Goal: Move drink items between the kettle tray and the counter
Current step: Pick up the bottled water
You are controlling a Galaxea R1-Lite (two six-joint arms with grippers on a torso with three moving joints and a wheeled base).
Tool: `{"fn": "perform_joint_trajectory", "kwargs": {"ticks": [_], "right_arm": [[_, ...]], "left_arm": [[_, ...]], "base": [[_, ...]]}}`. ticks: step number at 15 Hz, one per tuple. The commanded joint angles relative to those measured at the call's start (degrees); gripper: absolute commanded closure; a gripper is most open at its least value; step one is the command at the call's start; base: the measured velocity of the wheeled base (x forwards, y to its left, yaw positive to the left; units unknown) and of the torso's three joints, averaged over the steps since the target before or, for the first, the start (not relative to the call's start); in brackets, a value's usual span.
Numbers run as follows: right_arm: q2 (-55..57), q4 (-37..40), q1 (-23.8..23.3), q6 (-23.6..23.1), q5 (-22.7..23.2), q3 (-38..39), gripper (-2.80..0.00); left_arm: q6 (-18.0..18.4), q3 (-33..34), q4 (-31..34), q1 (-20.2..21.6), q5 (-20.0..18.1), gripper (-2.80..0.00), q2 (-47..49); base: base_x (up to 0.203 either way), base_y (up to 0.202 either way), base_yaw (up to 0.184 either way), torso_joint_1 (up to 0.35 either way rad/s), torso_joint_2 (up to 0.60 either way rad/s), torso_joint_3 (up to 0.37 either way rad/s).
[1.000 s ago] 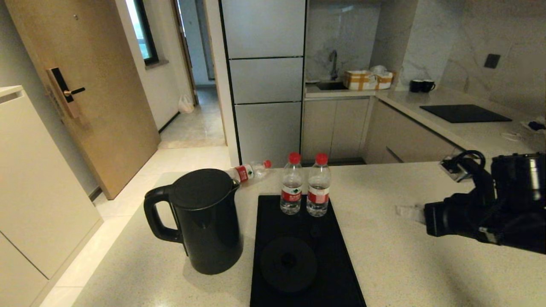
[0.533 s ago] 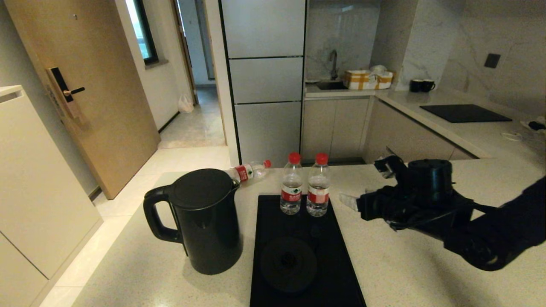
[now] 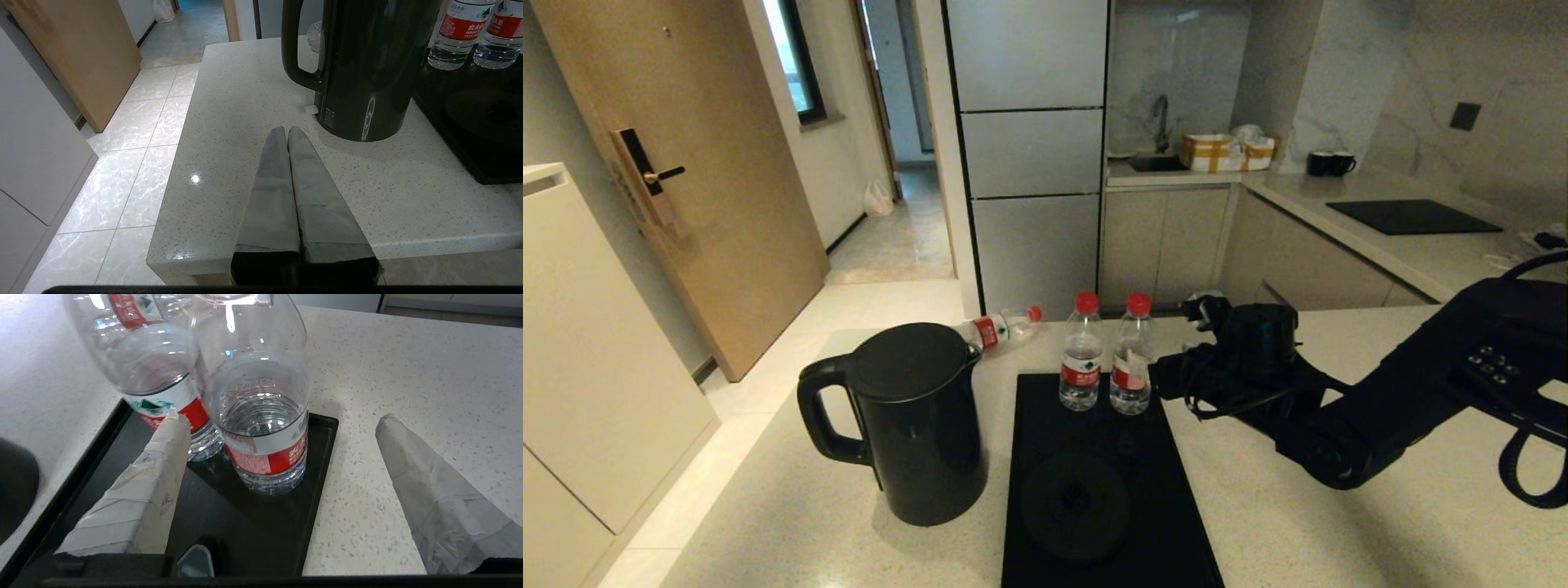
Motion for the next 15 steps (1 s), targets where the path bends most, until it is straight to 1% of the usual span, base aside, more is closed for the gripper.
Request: {"fn": "perform_joint_trajectory", "kwargs": {"ticks": [1,6,12,15], "right_arm": [[1.0,-0.4,-0.1,0.1,-0.1,-0.9,-2.8],[2.4,-0.9,-0.2,0.1,-0.1,-2.1,-2.8],[9.0,-0.1,-0.1,-0.2,-0.3,-11.5,-2.8],[10.5,0.6,-0.1,-0.3,-0.2,-12.7,-2.8]], "left_arm": [[0.0,0.0,0.0,0.0,0.0,0.0,0.1],[0.0,0.0,0.0,0.0,0.0,0.0,0.0],[0.0,0.0,0.0,0.0,0.0,0.0,0.0],[0.0,0.1,0.0,0.0,0.0,0.0,0.0]], "base": [[0.0,0.0,0.0,0.0,0.0,0.0],[0.0,0.0,0.0,0.0,0.0,0.0],[0.0,0.0,0.0,0.0,0.0,0.0],[0.0,0.0,0.0,0.0,0.0,0.0]]}}
